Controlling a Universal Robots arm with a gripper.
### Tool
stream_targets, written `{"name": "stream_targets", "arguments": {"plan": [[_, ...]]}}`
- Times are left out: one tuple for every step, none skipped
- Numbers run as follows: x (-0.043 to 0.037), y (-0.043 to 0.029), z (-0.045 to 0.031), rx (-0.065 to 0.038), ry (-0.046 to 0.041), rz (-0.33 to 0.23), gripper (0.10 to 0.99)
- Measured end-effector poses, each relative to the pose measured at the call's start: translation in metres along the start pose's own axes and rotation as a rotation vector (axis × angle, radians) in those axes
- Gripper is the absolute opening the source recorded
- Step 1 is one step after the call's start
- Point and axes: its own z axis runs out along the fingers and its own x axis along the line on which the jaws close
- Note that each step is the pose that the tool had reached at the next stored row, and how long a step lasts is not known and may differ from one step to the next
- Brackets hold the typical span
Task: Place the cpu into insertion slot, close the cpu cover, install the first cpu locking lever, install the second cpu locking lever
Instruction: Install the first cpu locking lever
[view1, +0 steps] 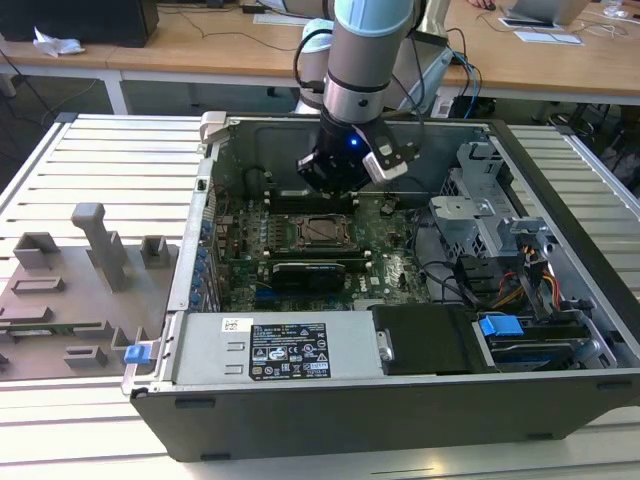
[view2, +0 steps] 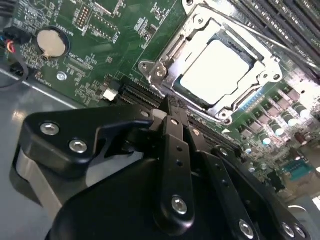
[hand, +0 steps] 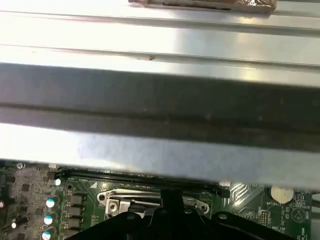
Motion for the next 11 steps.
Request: {"name": "stream_targets", "arguments": {"plan": [[0.0004, -0.0032, -0.0003, -0.002, -0.0002, 0.0, 0.106], [0.0018, -0.0128, -0.0011, -0.003, -0.0001, 0.0, 0.106], [0.0035, -0.0203, -0.0017, -0.003, -0.0001, 0.0, 0.106], [0.0056, -0.0272, -0.0021, -0.003, -0.0004, 0.0, 0.106], [0.0075, -0.0336, -0.0026, -0.003, -0.0004, 0.0, 0.106], [0.009, -0.0385, -0.0029, -0.002, -0.0006, 0.0, 0.106], [0.0095, -0.0404, -0.0031, -0.002, -0.0005, 0.0, 0.106], [0.0098, -0.0408, -0.0039, -0.001, -0.0011, 0.0, 0.106], [0.0099, -0.0405, -0.0081, -0.001, -0.0017, 0.0, 0.106], [0.01, -0.0401, -0.0131, -0.001, -0.0018, 0.0, 0.106], [0.0104, -0.0392, -0.0225, -0.001, -0.0019, 0.0, 0.106]]}}
